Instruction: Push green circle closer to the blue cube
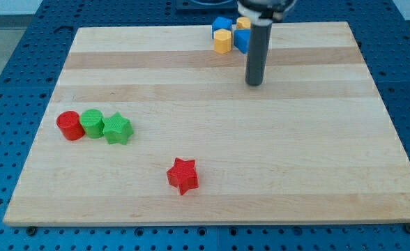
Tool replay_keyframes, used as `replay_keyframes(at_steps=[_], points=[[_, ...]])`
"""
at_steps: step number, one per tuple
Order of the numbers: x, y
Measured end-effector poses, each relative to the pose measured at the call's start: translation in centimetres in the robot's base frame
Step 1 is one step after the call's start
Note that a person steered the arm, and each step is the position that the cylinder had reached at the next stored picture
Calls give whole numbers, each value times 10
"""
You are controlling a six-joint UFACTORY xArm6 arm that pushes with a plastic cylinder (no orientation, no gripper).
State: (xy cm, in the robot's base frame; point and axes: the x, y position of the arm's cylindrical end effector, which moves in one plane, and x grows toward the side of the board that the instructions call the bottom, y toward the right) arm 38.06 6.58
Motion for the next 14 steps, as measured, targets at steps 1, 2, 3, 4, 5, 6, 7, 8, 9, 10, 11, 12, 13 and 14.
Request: replay_keyframes(at_steps=[1,2,3,4,5,6,7,8,9,10,11,12,13,14], points=[[44,-22],[85,-54],[115,-109],[141,-172],[146,-255],[117,-276],[90,-251],[92,-234],[100,-247],[65,-265],[7,-265],[-19,-265],[14,-266],[30,-306]])
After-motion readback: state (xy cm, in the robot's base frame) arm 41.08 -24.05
